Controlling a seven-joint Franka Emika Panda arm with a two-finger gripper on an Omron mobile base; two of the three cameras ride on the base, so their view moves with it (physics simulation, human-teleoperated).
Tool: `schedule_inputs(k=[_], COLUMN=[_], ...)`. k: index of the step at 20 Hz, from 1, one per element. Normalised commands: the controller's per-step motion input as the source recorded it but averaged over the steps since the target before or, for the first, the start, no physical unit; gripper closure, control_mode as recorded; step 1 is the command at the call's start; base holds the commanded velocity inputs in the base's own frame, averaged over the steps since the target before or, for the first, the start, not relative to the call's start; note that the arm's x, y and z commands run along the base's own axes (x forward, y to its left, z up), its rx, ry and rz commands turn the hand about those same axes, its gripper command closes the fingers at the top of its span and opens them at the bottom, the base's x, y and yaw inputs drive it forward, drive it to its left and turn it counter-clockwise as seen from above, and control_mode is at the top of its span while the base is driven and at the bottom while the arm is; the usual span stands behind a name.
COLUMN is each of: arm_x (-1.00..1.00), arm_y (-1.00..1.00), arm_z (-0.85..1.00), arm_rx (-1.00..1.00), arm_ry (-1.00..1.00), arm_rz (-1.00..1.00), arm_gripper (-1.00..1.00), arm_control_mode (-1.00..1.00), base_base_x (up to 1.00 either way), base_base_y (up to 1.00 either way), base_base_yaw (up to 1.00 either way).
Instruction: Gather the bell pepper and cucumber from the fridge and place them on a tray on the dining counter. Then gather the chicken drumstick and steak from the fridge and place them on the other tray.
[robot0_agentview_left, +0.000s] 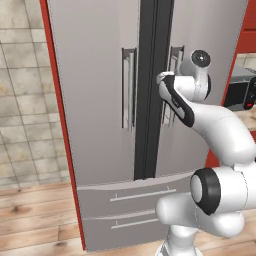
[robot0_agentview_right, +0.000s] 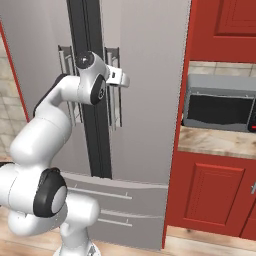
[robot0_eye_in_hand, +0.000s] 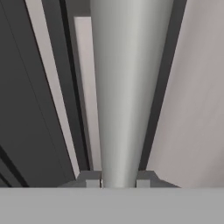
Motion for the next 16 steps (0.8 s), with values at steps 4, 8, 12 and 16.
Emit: schedule_inputs(k=[4,8,12,16], arm_x=[-0.09,-0.46,-0.97,-1.0], arm_y=[-0.07,-0.21,-0.49,-0.59], arm_z=[-0.03,0.0,0.0,0.0], arm_rx=[0.0,0.0,0.0,0.0], arm_ry=[0.0,0.0,-0.1,-0.13], arm_rz=[0.0,0.0,0.0,-0.02], arm_gripper=[1.0,1.0,1.0,1.0], arm_control_mode=[-1.0,-1.0,-1.0,-1.0], base_base_x=[0.0,0.0,0.0,0.0], base_base_y=[0.0,0.0,0.0,0.0], base_base_yaw=[0.0,0.0,0.0,0.0])
